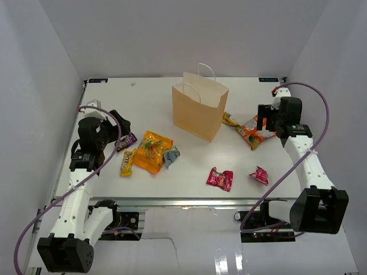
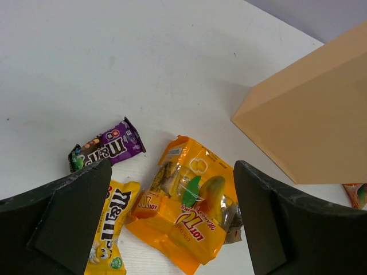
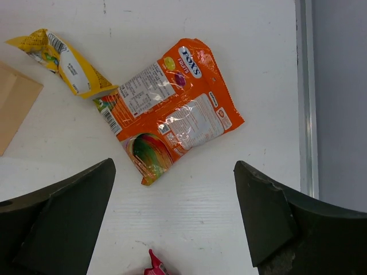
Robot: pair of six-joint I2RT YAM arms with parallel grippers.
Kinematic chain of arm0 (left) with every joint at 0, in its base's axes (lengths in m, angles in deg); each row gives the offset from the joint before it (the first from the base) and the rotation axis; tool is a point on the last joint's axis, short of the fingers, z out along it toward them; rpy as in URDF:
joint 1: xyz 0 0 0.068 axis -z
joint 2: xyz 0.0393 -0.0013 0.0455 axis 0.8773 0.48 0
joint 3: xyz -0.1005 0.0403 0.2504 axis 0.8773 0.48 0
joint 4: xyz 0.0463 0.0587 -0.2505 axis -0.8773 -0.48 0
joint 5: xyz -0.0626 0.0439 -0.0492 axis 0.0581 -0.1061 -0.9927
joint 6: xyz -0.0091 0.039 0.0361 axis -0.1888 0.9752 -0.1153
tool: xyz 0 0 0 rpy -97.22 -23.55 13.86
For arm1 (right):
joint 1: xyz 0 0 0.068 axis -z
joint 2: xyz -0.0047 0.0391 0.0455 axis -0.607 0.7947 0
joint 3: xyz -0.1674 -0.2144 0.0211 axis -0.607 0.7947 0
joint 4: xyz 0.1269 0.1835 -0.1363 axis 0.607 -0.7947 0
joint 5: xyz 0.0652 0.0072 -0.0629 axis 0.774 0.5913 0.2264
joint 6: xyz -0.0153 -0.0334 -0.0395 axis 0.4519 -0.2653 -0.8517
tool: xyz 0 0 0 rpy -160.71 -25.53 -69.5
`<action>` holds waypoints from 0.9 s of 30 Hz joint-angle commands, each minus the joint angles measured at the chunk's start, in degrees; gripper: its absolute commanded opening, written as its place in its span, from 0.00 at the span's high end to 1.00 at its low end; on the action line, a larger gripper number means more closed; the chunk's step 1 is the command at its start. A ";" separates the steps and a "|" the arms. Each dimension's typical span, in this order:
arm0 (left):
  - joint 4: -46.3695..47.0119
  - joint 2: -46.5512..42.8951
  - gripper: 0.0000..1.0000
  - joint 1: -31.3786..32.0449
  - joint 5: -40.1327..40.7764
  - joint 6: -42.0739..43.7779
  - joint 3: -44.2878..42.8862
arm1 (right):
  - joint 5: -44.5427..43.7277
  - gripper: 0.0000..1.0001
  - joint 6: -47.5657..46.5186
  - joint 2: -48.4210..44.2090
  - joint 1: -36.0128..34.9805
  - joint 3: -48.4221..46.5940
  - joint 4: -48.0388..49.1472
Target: Place the snacks into the paper bag
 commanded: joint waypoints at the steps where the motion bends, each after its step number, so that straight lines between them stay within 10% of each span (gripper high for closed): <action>1: 0.28 -1.09 0.02 0.00 -2.64 -1.91 1.69 | 3.70 0.10 -3.66 -2.12 0.06 -4.09 -3.27; 7: 0.10 -3.28 0.02 0.00 -3.96 -2.62 4.33 | 35.24 0.10 -36.50 -1.52 -0.64 -4.62 -19.74; 27: -2.18 -8.12 0.02 0.00 -9.06 -5.96 9.43 | 22.26 0.00 -51.23 13.88 -0.99 1.88 -33.50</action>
